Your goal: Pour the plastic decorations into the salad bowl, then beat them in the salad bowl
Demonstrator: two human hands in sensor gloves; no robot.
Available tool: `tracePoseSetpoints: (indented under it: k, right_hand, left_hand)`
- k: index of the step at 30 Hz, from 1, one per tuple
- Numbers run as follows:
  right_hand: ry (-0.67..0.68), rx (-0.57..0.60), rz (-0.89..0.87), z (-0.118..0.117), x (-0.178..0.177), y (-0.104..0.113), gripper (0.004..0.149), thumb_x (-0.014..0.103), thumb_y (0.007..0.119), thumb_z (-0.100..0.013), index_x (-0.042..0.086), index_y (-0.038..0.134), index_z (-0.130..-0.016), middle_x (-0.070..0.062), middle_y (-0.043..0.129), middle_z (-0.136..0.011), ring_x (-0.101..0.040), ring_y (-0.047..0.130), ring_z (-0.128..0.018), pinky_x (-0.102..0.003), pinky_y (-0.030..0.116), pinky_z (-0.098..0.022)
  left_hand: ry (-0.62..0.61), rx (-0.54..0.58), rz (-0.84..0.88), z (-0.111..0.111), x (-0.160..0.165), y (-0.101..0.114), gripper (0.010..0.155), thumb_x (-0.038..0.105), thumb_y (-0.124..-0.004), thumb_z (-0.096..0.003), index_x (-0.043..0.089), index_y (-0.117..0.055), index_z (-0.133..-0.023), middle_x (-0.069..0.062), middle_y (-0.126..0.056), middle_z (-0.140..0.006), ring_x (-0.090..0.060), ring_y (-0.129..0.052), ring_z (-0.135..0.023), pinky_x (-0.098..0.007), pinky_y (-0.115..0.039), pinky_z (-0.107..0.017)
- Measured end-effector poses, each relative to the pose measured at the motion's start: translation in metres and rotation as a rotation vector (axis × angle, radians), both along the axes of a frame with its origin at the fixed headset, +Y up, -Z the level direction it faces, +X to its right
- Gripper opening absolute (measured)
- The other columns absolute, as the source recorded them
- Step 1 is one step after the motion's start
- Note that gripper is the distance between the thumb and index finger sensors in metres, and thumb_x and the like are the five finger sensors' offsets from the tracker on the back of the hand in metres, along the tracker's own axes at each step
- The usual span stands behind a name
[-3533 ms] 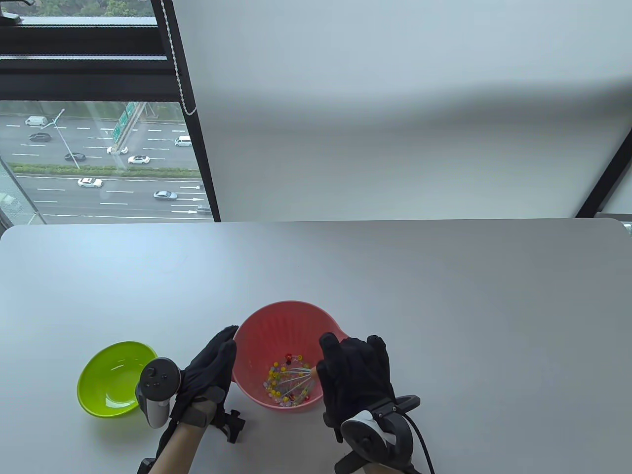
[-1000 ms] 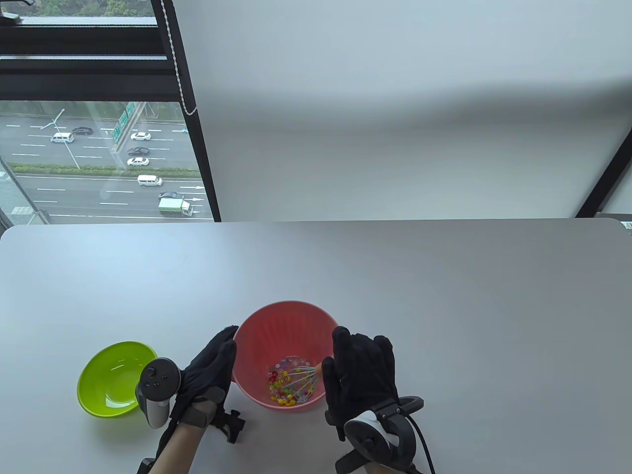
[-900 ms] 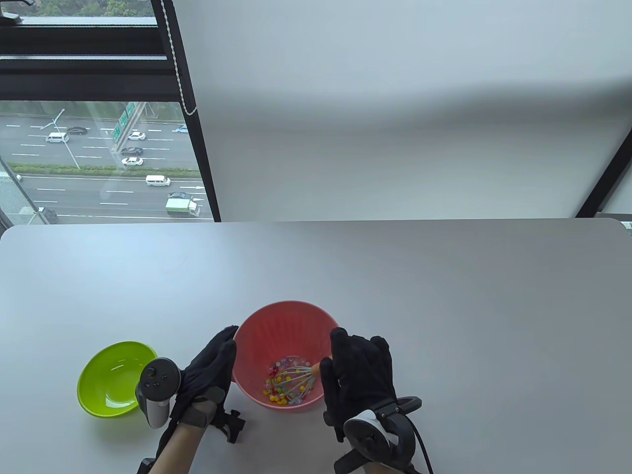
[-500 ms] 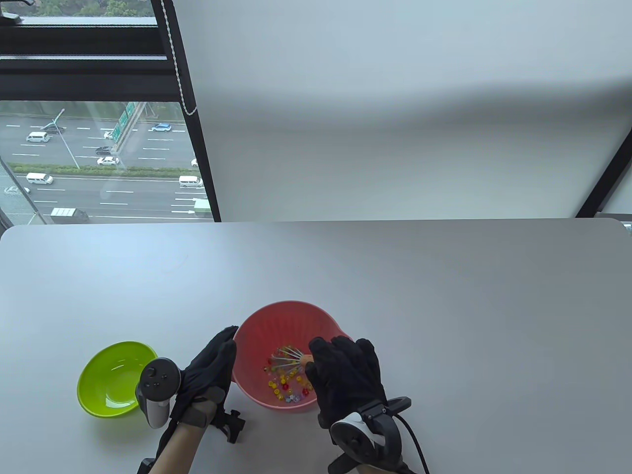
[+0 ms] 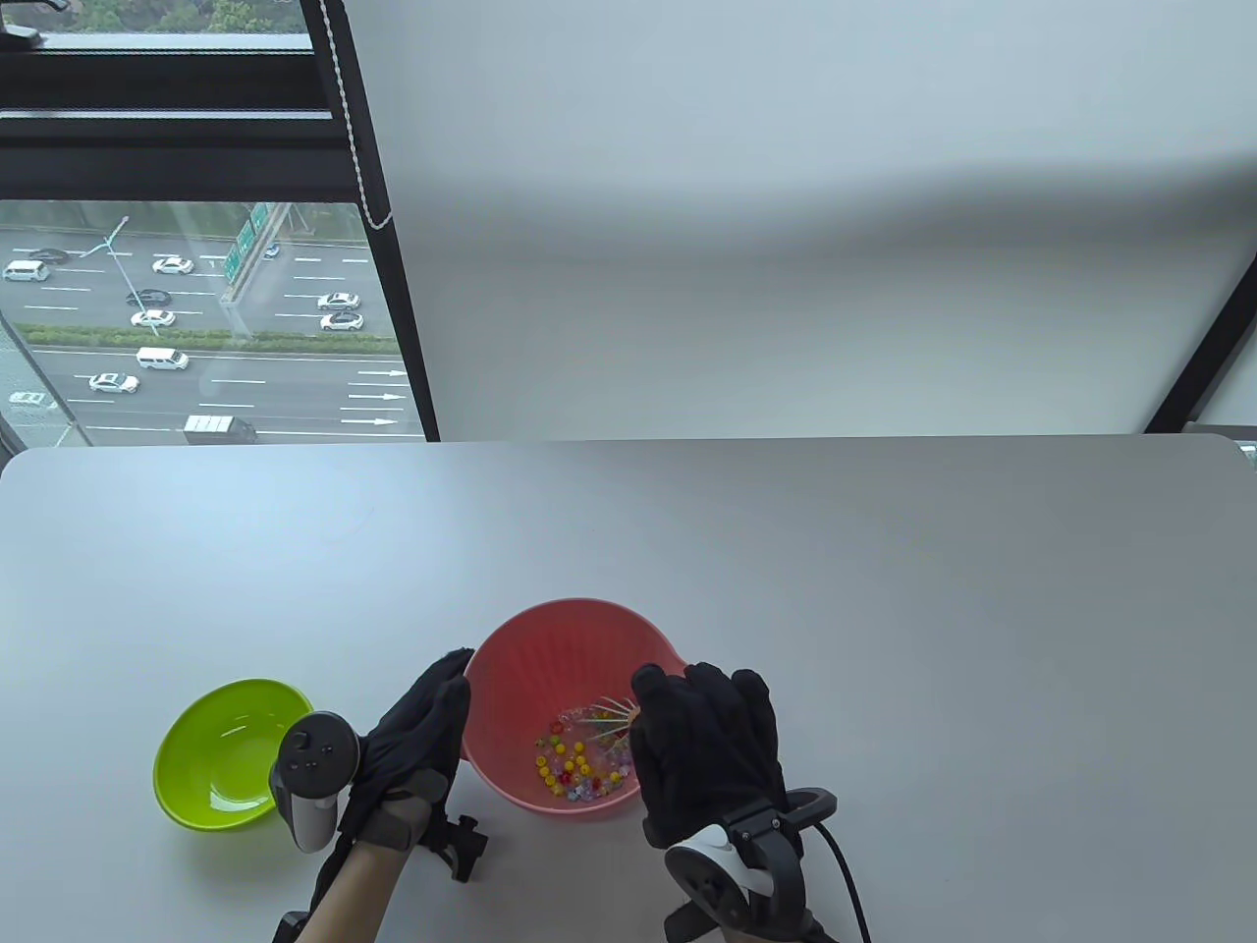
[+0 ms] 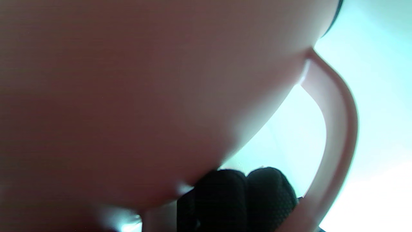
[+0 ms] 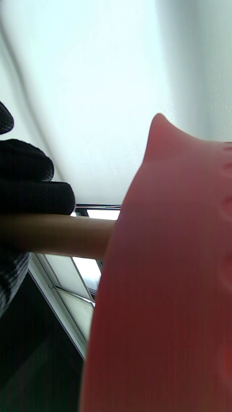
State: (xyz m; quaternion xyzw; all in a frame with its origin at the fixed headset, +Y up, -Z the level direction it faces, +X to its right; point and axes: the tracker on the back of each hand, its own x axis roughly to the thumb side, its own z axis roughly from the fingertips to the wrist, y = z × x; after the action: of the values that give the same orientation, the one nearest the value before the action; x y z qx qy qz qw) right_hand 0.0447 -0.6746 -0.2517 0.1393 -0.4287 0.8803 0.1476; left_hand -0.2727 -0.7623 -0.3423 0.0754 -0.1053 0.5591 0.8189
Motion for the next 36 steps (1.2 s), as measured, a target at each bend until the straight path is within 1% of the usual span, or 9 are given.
tracePoseSetpoints:
  k: [6, 12, 15, 18, 24, 26, 28, 30, 36]
  right_hand:
    - [0.028, -0.027, -0.088, -0.001, 0.005, 0.001, 0.052, 0.050, 0.055, -0.063, 0.034, 0.045, -0.111, 0.008, 0.082, -0.085, -0.025, 0.069, -0.089, -0.052, 0.042, -0.078]
    - [0.059, -0.091, -0.178, -0.004, 0.004, -0.002, 0.051, 0.054, 0.057, -0.062, 0.030, 0.056, -0.107, 0.009, 0.091, -0.073, -0.022, 0.078, -0.081, -0.050, 0.048, -0.076]
    - [0.078, -0.164, -0.264, -0.009, 0.004, -0.009, 0.051, 0.054, 0.063, -0.061, 0.030, 0.058, -0.106, 0.008, 0.091, -0.076, -0.022, 0.079, -0.083, -0.050, 0.049, -0.076]
    - [0.032, -0.148, -0.323, -0.012, 0.016, -0.011, 0.050, 0.054, 0.062, -0.061, 0.029, 0.058, -0.105, 0.009, 0.091, -0.078, -0.021, 0.079, -0.083, -0.050, 0.051, -0.075]
    - [0.023, -0.184, -0.529, -0.018, 0.040, -0.016, 0.050, 0.054, 0.062, -0.061, 0.029, 0.056, -0.104, 0.009, 0.089, -0.081, -0.022, 0.077, -0.085, -0.050, 0.050, -0.075]
    - [0.016, -0.181, -0.529, -0.019, 0.042, -0.016, 0.050, 0.052, 0.064, -0.061, 0.028, 0.056, -0.104, 0.007, 0.088, -0.082, -0.024, 0.075, -0.086, -0.051, 0.047, -0.075]
    - [-0.079, -0.105, -0.372, -0.018, 0.043, -0.014, 0.049, 0.051, 0.065, -0.061, 0.028, 0.058, -0.104, 0.005, 0.088, -0.082, -0.025, 0.075, -0.085, -0.052, 0.047, -0.074]
    - [-0.131, -0.058, -0.282, -0.017, 0.044, -0.012, 0.049, 0.053, 0.064, -0.061, 0.028, 0.059, -0.103, 0.009, 0.089, -0.082, -0.023, 0.078, -0.084, -0.051, 0.051, -0.072]
    - [-0.028, -0.125, -0.465, -0.017, 0.046, -0.013, 0.049, 0.053, 0.064, -0.061, 0.028, 0.058, -0.103, 0.008, 0.088, -0.082, -0.023, 0.077, -0.085, -0.051, 0.050, -0.074]
  left_hand:
    - [0.000, 0.001, -0.001, 0.000, 0.000, 0.000, 0.067, 0.064, -0.056, -0.0572, 0.017, -0.067, -0.104, -0.004, -0.085, -0.074, -0.037, -0.083, -0.076, -0.061, -0.050, -0.074]
    - [0.000, 0.001, -0.001, 0.000, 0.000, 0.000, 0.068, 0.064, -0.056, -0.0572, 0.017, -0.068, -0.104, -0.004, -0.085, -0.074, -0.037, -0.083, -0.076, -0.061, -0.050, -0.074]
    - [-0.001, 0.001, -0.001, 0.000, -0.001, 0.000, 0.068, 0.064, -0.056, -0.0572, 0.017, -0.067, -0.104, -0.004, -0.085, -0.074, -0.037, -0.083, -0.076, -0.061, -0.049, -0.074]
    - [0.000, 0.001, -0.001, 0.000, -0.001, 0.000, 0.067, 0.064, -0.056, -0.0572, 0.017, -0.067, -0.104, -0.004, -0.085, -0.074, -0.037, -0.083, -0.076, -0.061, -0.050, -0.074]
    - [-0.001, 0.001, 0.000, 0.000, -0.001, 0.000, 0.067, 0.064, -0.056, -0.0572, 0.017, -0.067, -0.104, -0.004, -0.085, -0.074, -0.037, -0.083, -0.076, -0.061, -0.049, -0.074]
    - [-0.001, 0.001, -0.001, 0.000, -0.001, 0.000, 0.067, 0.064, -0.056, -0.0573, 0.017, -0.067, -0.104, -0.004, -0.085, -0.074, -0.037, -0.083, -0.076, -0.061, -0.049, -0.074]
    - [-0.001, 0.001, 0.000, 0.000, -0.001, 0.000, 0.067, 0.064, -0.056, -0.0573, 0.017, -0.067, -0.104, -0.004, -0.085, -0.074, -0.037, -0.083, -0.076, -0.061, -0.049, -0.074]
    - [0.000, 0.001, -0.001, 0.000, -0.001, 0.000, 0.067, 0.064, -0.056, -0.0573, 0.017, -0.067, -0.104, -0.004, -0.085, -0.074, -0.037, -0.083, -0.076, -0.061, -0.050, -0.074]
    - [-0.001, 0.001, 0.000, 0.000, -0.001, 0.000, 0.067, 0.064, -0.056, -0.0574, 0.017, -0.067, -0.104, -0.004, -0.085, -0.074, -0.037, -0.083, -0.076, -0.061, -0.050, -0.074]
